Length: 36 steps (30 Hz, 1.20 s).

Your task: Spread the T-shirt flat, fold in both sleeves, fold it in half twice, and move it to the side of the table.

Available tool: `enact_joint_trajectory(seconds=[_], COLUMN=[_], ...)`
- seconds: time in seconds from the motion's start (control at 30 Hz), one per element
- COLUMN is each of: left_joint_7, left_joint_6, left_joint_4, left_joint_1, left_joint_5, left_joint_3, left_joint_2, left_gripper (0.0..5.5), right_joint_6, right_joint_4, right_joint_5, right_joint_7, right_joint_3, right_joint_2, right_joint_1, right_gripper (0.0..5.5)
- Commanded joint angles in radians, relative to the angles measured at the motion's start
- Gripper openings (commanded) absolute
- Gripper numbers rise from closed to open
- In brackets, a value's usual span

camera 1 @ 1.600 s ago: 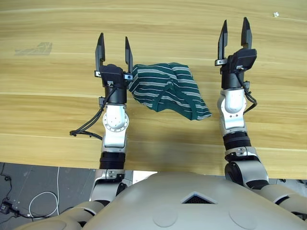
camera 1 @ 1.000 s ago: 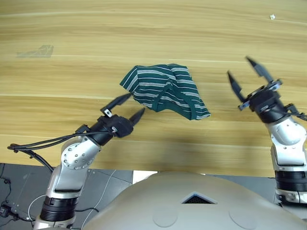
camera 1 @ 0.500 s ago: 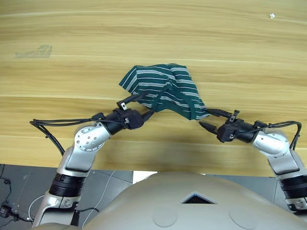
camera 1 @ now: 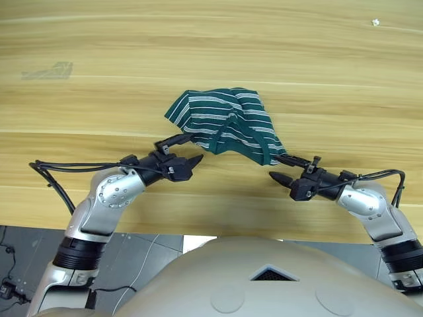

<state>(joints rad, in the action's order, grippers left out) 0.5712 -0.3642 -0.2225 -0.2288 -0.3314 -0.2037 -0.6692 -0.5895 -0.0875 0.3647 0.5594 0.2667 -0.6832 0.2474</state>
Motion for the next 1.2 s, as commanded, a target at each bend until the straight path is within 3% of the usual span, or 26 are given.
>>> enact_joint_trajectory(seconds=[0.03, 0.3, 0.7, 0.97, 1.2], left_joint_7=[-0.016, -0.034, -0.179, -0.250, -0.268], left_joint_6=[-0.032, -0.069, -0.114, -0.131, -0.142], left_joint_4=[0.016, 0.092, 0.143, 0.273, 0.324], left_joint_1=[0.002, -0.034, 0.042, 0.091, 0.105], left_joint_5=[-0.017, -0.061, -0.116, -0.219, -0.211], left_joint_3=[-0.025, -0.076, -0.064, -0.118, -0.128], left_joint_2=[0.010, 0.005, 0.068, 0.092, 0.088], left_gripper=[2.85, 2.85, 2.85, 2.85, 1.90], right_joint_6=[-0.012, -0.025, -0.019, -0.009, -0.006], right_joint_4=[0.015, 0.046, 0.076, 0.089, 0.085], right_joint_5=[0.024, 0.118, 0.149, 0.152, 0.157], right_joint_7=[-0.020, -0.077, -0.137, -0.155, -0.167], right_joint_3=[0.010, 0.035, 0.040, 0.041, 0.039], right_joint_2=[0.002, 0.007, 0.025, 0.038, 0.045], right_joint_1=[-0.009, -0.021, -0.066, -0.074, -0.074], right_gripper=[2.32, 2.32, 2.32, 2.32, 1.07])
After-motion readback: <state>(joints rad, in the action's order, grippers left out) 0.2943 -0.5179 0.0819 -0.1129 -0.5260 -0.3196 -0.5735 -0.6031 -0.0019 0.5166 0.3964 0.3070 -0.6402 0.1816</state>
